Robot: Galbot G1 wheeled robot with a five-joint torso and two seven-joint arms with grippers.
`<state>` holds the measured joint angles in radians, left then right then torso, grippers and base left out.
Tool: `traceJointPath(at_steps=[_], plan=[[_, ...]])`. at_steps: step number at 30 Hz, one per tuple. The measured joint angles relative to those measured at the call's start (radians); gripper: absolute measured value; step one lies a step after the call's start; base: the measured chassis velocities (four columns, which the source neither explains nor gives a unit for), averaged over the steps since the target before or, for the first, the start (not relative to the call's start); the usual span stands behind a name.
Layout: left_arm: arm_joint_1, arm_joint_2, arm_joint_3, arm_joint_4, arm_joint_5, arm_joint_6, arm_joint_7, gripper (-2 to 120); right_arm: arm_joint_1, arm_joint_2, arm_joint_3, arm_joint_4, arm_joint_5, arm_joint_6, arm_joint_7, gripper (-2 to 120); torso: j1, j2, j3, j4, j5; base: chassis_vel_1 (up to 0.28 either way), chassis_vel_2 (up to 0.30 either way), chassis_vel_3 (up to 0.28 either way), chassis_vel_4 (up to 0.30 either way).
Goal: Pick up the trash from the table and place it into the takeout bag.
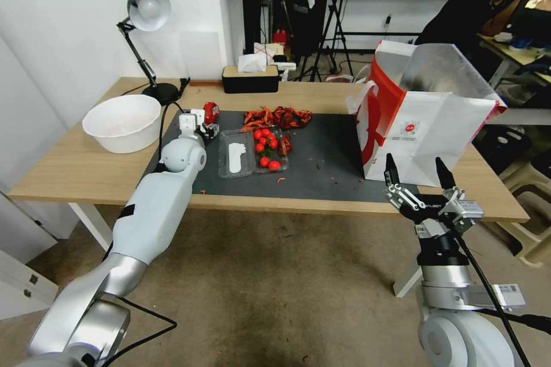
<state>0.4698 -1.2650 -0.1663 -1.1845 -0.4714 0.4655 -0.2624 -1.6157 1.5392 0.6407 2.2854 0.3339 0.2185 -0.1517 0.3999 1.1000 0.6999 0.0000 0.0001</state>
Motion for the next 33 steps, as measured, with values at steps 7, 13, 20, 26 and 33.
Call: traceJointPath(at_steps=[7, 13, 20, 26, 33], plan=[[0.004, 0.013, -0.002, -0.064, -0.022, -0.042, 0.004, 51, 0.001, -0.001, 0.000, -0.001, 0.002, -0.001, 0.001, 100, 0.000, 0.000, 0.000, 0.0004, -0.0003, 0.000, 0.000, 0.000, 0.000], [-0.028, 0.031, 0.040, -0.336, -0.115, -0.017, 0.010, 50, 0.006, -0.001, 0.003, 0.003, 0.001, -0.007, 0.001, 100, 0.000, 0.000, 0.000, 0.0001, 0.0000, 0.000, 0.000, 0.000, 0.000], [-0.296, -0.015, 0.286, -0.524, -0.274, 0.130, -0.019, 50, 0.004, 0.011, 0.013, 0.010, -0.004, -0.011, 0.002, 100, 0.000, 0.000, 0.000, -0.0004, 0.0007, 0.000, 0.000, 0.000, 0.000], [-0.435, -0.089, 0.458, -0.472, -0.345, 0.155, -0.035, 50, -0.001, 0.015, 0.028, 0.015, -0.004, -0.011, 0.006, 100, 0.000, 0.000, 0.000, 0.0001, 0.0001, 0.000, 0.000, 0.000, 0.000], [-0.485, -0.205, 0.579, -0.405, -0.374, 0.159, -0.032, 50, -0.005, 0.021, 0.045, 0.028, 0.004, -0.010, 0.013, 100, 0.000, 0.000, 0.000, -0.0002, 0.0002, 0.000, 0.000, 0.000, 0.000]])
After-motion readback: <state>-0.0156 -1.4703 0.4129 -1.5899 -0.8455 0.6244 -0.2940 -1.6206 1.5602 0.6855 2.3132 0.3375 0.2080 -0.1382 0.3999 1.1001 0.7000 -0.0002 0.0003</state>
